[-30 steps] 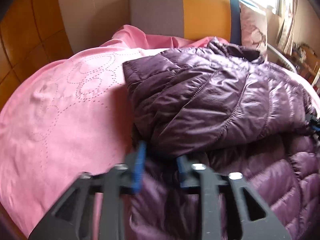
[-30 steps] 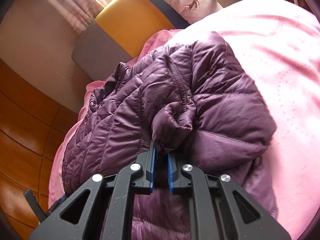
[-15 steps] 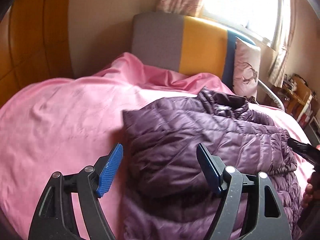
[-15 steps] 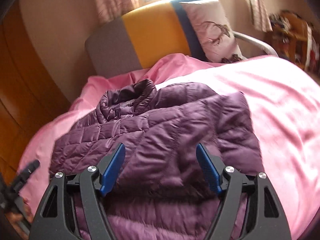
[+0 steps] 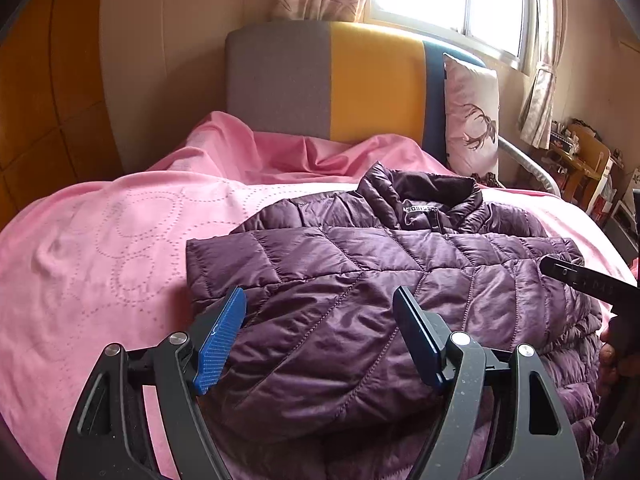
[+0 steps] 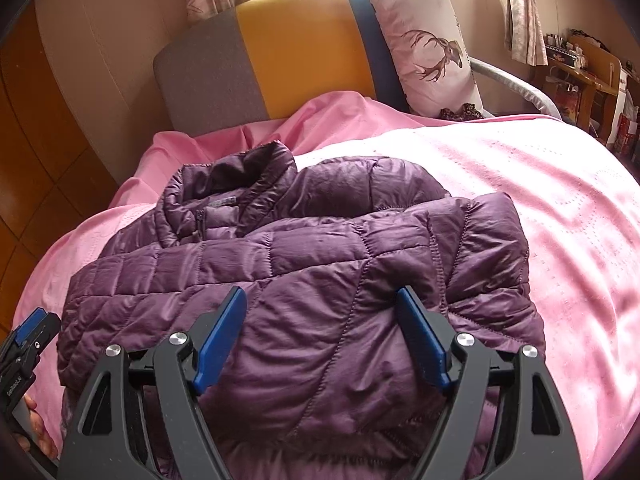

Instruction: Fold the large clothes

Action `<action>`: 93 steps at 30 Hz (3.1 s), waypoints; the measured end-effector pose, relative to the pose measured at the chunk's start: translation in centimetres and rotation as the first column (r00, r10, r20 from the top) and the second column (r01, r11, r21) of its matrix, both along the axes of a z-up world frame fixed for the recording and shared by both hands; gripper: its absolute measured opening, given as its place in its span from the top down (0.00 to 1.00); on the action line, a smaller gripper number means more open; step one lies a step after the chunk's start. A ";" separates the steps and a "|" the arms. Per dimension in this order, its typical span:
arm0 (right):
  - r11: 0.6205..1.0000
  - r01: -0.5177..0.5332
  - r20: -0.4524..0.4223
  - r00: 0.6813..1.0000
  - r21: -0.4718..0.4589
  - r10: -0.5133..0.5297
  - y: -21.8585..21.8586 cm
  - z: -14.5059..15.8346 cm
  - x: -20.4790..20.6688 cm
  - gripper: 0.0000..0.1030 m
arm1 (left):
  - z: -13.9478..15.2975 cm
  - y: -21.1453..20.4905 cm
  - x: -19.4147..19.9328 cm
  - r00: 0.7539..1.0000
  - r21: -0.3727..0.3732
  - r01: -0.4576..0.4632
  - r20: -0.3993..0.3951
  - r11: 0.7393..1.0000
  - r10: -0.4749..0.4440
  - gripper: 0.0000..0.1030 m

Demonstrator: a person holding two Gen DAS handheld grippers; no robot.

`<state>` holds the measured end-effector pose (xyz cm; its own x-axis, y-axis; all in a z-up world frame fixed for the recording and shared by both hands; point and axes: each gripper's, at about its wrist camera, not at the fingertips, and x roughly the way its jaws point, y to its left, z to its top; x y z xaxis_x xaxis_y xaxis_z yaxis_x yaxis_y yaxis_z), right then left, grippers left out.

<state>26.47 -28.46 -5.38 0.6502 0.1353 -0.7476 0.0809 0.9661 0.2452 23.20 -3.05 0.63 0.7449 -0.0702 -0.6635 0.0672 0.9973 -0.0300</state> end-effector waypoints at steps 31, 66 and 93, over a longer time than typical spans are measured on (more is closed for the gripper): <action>0.994 -0.091 -0.052 0.995 -0.058 0.088 -0.8 -0.4 -3.0 0.05 | -3.7 5.1 -2.5 0.986 -0.097 -0.091 -0.147 0.991 0.076 0.17; 0.904 -0.266 -0.262 0.895 0.336 0.360 -4.4 -1.2 -29.9 0.82 | -7.4 8.3 -26.8 0.915 -0.409 0.044 -0.350 0.912 -0.201 0.88; 0.842 -0.078 -0.034 0.993 0.534 0.113 -10.6 6.3 -12.9 0.90 | 1.6 10.2 -11.1 0.982 -0.635 0.082 -0.078 0.768 -0.170 0.94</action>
